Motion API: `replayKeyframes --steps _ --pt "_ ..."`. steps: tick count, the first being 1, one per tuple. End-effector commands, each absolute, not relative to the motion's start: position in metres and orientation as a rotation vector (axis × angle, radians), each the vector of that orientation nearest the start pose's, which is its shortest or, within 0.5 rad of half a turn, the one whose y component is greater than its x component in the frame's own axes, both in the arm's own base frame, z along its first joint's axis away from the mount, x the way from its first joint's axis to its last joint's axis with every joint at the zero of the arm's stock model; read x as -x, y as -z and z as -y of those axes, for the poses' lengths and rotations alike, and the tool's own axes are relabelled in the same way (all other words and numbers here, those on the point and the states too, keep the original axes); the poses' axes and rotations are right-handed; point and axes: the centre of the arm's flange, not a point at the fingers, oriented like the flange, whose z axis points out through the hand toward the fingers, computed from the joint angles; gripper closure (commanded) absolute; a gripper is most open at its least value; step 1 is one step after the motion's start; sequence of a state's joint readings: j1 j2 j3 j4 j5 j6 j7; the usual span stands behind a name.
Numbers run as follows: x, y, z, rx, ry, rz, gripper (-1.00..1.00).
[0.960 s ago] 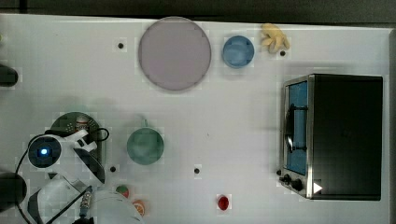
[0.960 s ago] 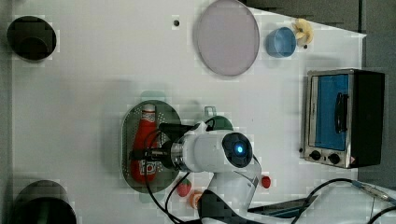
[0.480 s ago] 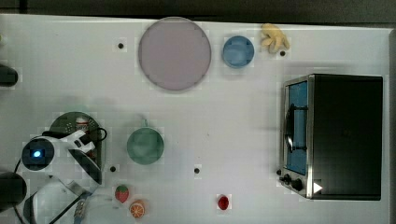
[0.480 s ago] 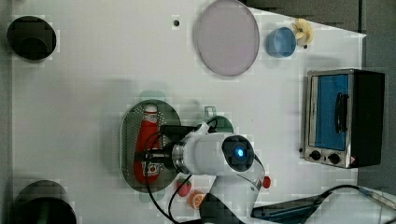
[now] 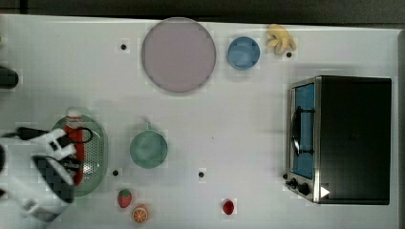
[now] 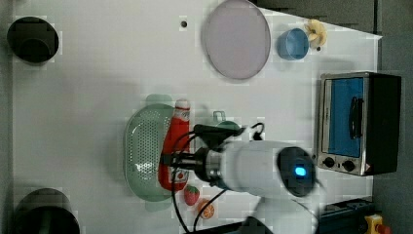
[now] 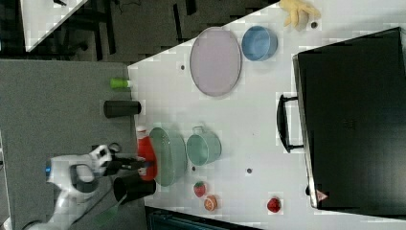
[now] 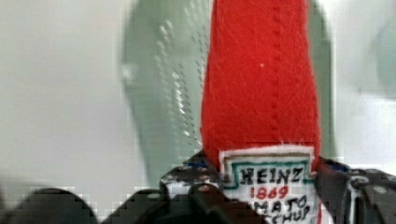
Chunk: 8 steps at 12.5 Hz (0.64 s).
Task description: Pick ketchup from strainer and place it on the table
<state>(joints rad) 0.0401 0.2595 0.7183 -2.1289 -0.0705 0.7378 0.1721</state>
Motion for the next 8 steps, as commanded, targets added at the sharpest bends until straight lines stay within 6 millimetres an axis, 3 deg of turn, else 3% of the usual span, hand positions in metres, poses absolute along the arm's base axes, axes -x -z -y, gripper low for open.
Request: replayKeyframes --steps 1,4,8 --pt "-0.467 -0.388 -0.363 3.005 -0.022 -0.353 -0.21" --pt "-0.514 -0.419 -0.315 3.039 -0.054 -0.39 -0.21" --pt "-0.579 -0.434 -0.218 3.055 -0.046 -0.367 -0.21"
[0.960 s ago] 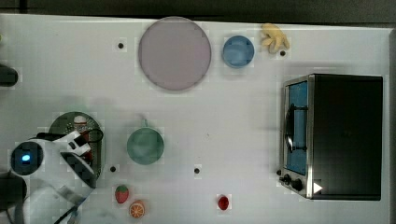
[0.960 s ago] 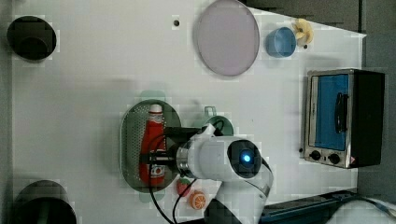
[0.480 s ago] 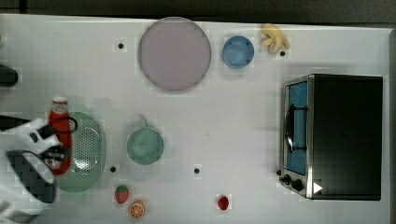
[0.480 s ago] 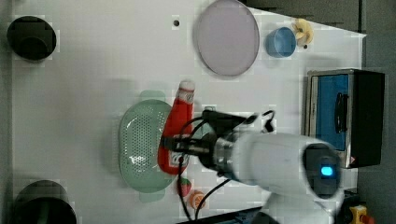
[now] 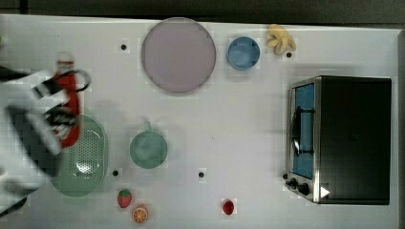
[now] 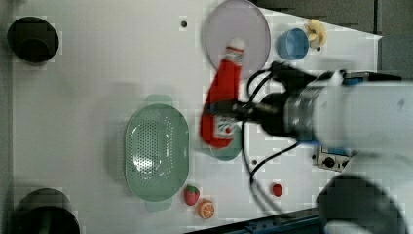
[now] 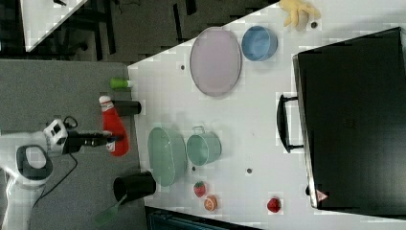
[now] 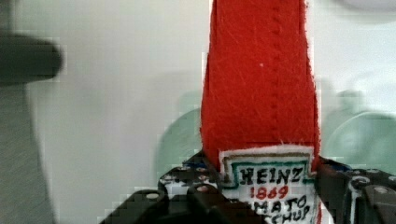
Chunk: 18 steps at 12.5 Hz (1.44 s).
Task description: Pick ketchup from strainer and place it on the table
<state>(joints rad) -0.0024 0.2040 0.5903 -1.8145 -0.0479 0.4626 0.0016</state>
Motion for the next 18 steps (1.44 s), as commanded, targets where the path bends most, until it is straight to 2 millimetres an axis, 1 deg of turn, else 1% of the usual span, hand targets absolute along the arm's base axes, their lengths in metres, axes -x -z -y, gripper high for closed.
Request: replayKeyframes --steps 1,3,5,7,8,9,10,11,12,13,16,18 --pt "-0.593 -0.434 -0.186 3.058 -0.032 -0.397 -0.21" --pt "-0.612 -0.43 -0.116 3.067 -0.021 -0.486 -0.21" --pt "-0.621 -0.42 -0.049 3.081 -0.033 -0.562 -0.21" --pt "-0.618 -0.401 0.01 3.111 -0.083 -0.541 -0.21" --pt "-0.612 -0.389 0.035 3.121 -0.121 -0.538 -0.21" --pt "-0.604 -0.375 0.055 3.125 -0.162 -0.554 -0.21" --pt "-0.596 -0.361 0.069 3.124 -0.201 -0.584 -0.21" --pt "-0.587 -0.345 0.077 3.121 -0.224 -0.608 -0.21" --pt "-0.578 -0.328 0.081 3.119 -0.235 -0.621 -0.21" --pt "-0.569 -0.312 0.081 3.117 -0.233 -0.623 -0.21" --pt "-0.545 -0.266 0.067 3.114 -0.222 -0.602 -0.21" --pt "-0.534 -0.243 0.054 3.111 -0.203 -0.587 -0.21"
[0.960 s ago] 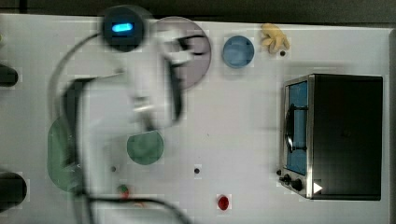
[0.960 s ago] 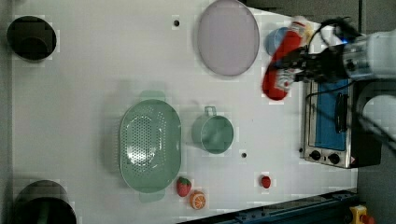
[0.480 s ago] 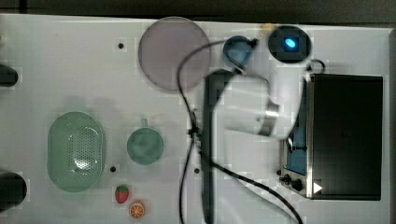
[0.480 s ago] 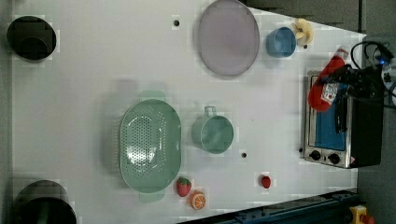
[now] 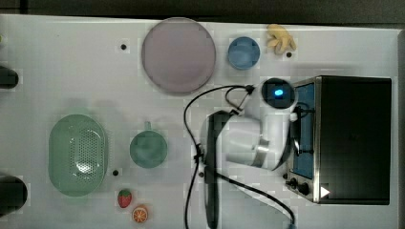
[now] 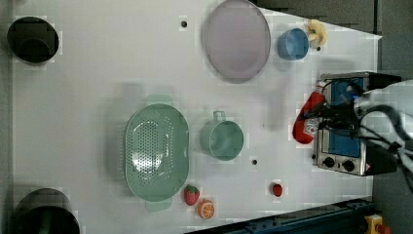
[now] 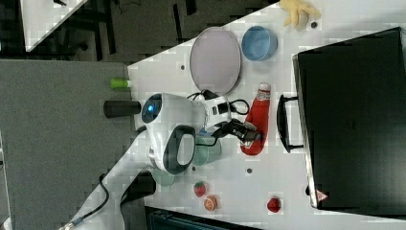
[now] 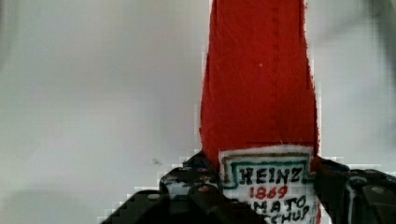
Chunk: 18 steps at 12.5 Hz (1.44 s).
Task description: Pick ketchup from strainer and place it on the table
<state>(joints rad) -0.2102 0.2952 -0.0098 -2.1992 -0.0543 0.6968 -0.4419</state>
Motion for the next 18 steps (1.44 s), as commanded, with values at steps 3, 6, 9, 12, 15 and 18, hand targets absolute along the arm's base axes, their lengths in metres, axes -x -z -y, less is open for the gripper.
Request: replayKeyframes --steps 3,6,9,12,15,18 --pt "-0.527 -0.212 0.039 3.109 -0.209 -0.548 -0.47" --pt "-0.533 -0.225 0.036 3.11 -0.167 -0.537 -1.0" --pt "-0.561 -0.295 0.042 3.104 0.055 -0.552 -1.0" --pt "-0.59 -0.381 0.049 3.076 0.185 -0.657 -1.0" --pt "-0.607 -0.452 0.053 2.99 0.138 -0.99 -1.0" --pt "-0.608 -0.509 0.051 2.968 0.032 -1.117 -1.0"
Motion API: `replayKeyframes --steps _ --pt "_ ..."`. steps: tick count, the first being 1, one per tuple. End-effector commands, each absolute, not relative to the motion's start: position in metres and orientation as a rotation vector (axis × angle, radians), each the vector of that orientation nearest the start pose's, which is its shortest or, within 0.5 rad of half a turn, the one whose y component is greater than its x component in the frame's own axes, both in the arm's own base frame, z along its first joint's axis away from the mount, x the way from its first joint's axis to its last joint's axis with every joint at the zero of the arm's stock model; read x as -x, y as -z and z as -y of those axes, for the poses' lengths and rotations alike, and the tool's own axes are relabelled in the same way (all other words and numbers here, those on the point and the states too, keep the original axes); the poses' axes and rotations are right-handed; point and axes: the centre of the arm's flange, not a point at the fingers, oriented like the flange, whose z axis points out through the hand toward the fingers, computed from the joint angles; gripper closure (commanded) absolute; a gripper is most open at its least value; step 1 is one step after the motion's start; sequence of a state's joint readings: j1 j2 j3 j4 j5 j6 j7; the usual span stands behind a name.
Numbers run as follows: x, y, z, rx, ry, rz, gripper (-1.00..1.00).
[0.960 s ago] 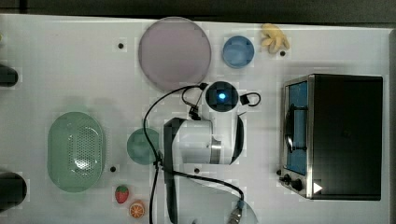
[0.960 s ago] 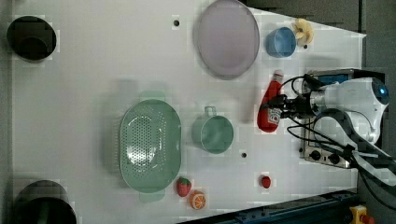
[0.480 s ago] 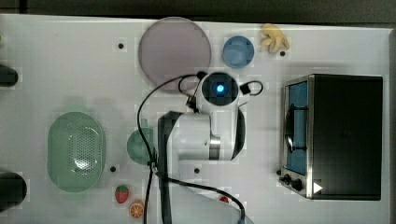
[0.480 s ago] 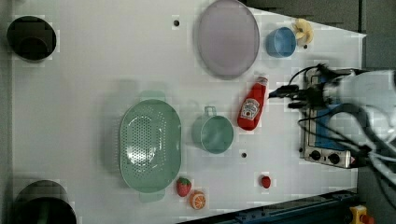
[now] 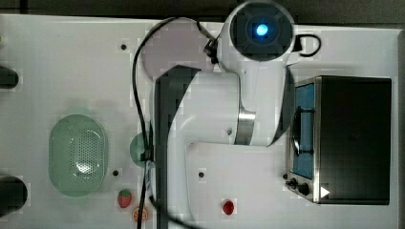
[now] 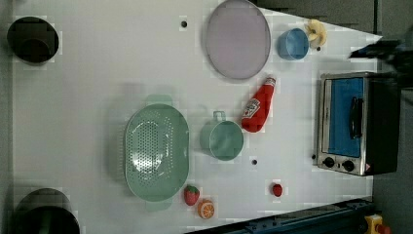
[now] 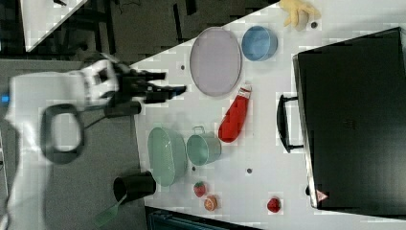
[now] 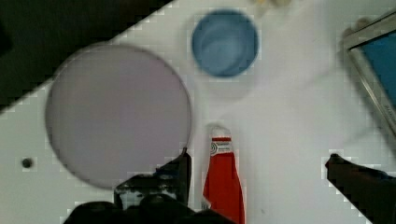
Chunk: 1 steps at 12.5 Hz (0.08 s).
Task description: Pick ketchup from strainer and place it on the table
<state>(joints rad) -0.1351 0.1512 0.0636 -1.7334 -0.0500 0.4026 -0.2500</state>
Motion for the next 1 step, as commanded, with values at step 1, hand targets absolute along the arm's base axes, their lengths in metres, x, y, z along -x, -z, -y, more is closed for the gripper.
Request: replayKeyframes --steps 1 --pt "-0.6058 -0.5252 0.0495 2.975 -0.001 -1.117 -1.0"
